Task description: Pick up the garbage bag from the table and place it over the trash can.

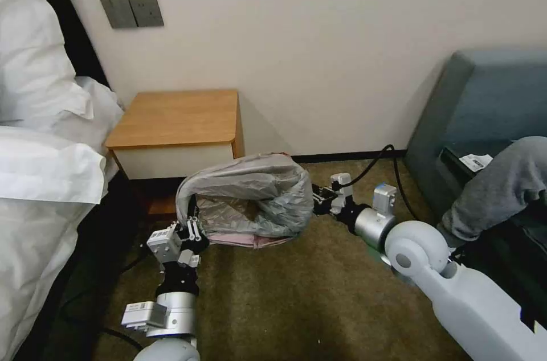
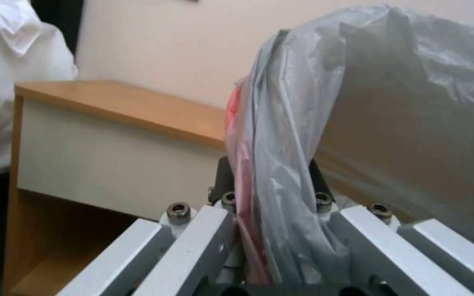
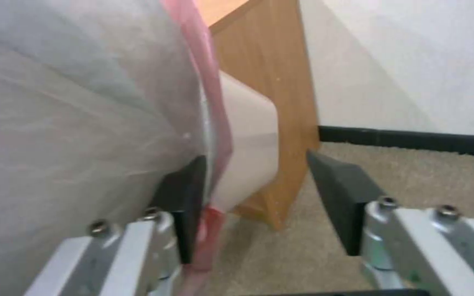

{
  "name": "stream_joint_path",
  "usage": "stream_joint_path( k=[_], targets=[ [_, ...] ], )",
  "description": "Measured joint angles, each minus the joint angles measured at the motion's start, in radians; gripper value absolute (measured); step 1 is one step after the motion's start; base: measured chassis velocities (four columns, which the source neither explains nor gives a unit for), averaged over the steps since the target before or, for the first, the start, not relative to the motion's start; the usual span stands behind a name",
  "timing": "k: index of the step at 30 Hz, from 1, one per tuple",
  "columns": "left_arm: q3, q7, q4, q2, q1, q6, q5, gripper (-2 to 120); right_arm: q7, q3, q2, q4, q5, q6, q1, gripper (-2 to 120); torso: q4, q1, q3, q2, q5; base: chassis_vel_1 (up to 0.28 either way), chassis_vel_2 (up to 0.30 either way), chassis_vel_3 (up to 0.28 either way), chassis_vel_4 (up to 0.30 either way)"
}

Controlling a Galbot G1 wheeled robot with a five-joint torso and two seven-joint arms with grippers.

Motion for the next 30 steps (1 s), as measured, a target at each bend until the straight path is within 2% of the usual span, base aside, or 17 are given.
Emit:
stream_joint_path(
  k=[1,2,5,6,14,30],
  targets=[
    [0.0,0.0,0.0,0.0,0.0,0.0,0.0,5,0.0,0.0,0.0,0.0,0.0,0.0,0.0,50,0.0,0.0,0.0,0.0,0.0,0.0,0.0,0.0,0.0],
    [-0.003,-0.001,0.0,0.0,0.0,-0.003,0.006,5,0.007,0.006,-0.002,0.007,-0.014,0.006,-0.006,61,0.0,0.0,0.0,0.0,0.0,0.0,0.0,0.0,0.0],
    [-0.005,-0.002,-0.002,0.001,0.001,-0.005,0.009,5,0.018,0.011,-0.003,0.012,-0.022,0.014,-0.008,74,0.0,0.0,0.0,0.0,0.0001,0.0,0.0,0.0,0.0],
    [-0.005,-0.002,-0.002,0.001,0.001,-0.005,0.009,5,0.018,0.011,-0.003,0.012,-0.022,0.014,-0.008,74,0.0,0.0,0.0,0.0,0.0001,0.0,0.0,0.0,0.0],
    [-0.01,-0.006,-0.009,0.002,0.003,-0.01,0.01,5,0.037,0.036,-0.03,0.053,0.0,0.001,-0.025,100,0.0001,0.0,0.0,0.0,-0.0001,0.0,0.0,0.0,0.0],
    [-0.01,-0.009,-0.014,0.001,0.004,-0.014,0.012,5,0.038,0.066,-0.084,0.056,0.027,-0.012,-0.029,100,0.0001,0.0,0.0,0.0,0.0,0.0,0.0,0.0,0.0]
  ],
)
